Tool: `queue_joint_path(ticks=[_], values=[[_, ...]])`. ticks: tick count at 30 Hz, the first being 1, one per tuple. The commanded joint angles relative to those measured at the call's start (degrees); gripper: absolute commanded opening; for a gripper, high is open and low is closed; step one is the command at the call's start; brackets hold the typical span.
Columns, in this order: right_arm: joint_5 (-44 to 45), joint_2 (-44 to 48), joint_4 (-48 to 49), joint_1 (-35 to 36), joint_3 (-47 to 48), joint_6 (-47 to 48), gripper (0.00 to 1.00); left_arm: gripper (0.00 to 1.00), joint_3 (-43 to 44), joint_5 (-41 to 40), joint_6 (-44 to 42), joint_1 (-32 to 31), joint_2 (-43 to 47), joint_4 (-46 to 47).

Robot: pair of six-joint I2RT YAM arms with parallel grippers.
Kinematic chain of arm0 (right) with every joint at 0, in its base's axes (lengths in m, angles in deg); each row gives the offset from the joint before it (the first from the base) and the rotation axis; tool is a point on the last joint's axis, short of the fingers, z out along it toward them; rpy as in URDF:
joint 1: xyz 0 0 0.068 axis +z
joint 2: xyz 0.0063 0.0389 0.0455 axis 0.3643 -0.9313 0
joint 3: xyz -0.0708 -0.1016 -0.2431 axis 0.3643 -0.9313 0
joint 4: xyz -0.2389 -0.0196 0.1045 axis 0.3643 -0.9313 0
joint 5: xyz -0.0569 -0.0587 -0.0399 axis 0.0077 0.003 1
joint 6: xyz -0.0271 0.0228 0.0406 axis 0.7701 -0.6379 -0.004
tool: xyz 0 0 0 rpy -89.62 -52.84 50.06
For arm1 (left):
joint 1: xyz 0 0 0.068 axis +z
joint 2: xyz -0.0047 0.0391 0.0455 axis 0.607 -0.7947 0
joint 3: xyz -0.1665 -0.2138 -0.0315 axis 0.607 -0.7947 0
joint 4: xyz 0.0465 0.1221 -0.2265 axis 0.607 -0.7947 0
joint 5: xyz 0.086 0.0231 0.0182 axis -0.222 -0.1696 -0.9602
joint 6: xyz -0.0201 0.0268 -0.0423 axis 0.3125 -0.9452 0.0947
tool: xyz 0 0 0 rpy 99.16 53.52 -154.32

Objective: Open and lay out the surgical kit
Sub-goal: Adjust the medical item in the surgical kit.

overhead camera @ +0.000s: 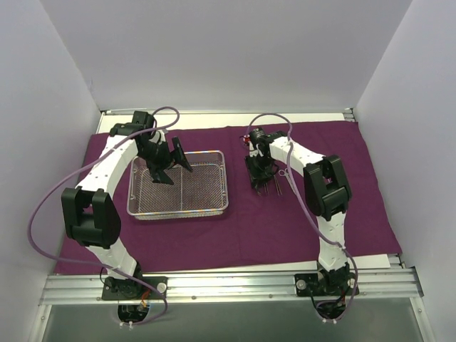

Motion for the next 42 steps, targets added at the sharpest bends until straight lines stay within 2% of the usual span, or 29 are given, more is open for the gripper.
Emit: queue_joint_path(ticks=[1, 6, 16, 20, 24, 28, 29, 32, 34, 42], values=[[1.9, -0.8, -1.5, -0.3, -0.7, 0.9, 0.29, 0.94, 0.6, 1.5, -0.6, 0.3, 2.3, 2.0], [1.9, -1.8, -1.2, -0.3, -1.0, 1.0, 0.26, 0.94, 0.6, 1.7, -0.6, 0.3, 2.3, 2.0], [2.4, -2.4, -1.0, -0.3, -1.8, 1.5, 0.08, 0.94, -0.4, 2.5, -0.7, 0.3, 2.6, 2.6], [4.0, 0.0, -1.8, -0.3, -0.5, 1.3, 0.00, 0.95, -0.1, 3.7, -0.9, -0.4, 2.7, 3.4], [4.0, 4.1, -5.4, 0.3, 3.7, 2.0, 0.00, 0.95, -0.1, 6.5, -0.2, -1.3, 2.8, 6.2], [-1.2, 9.7, -6.9, 0.7, 5.6, 4.9, 0.00, 1.00, -0.9, 15.4, 2.4, -3.4, 2.8, 15.9], [-3.0, 12.2, -6.8, 0.7, 5.6, 5.5, 0.00, 0.94, -1.3, 16.3, 3.2, -3.9, 2.9, 17.9], [-8.3, 17.4, -5.3, 1.2, 4.3, 6.4, 0.00, 0.87, -1.3, 19.8, 5.4, -5.7, 2.4, 23.8], [-11.2, 19.4, -4.8, 3.3, 3.3, 7.2, 0.00, 0.87, -1.2, 21.1, 6.9, -6.4, 1.9, 27.1], [-13.3, 24.1, -4.5, 11.8, 3.3, 7.5, 0.00, 0.87, -0.1, 23.9, 10.3, -7.5, -1.0, 32.0]])
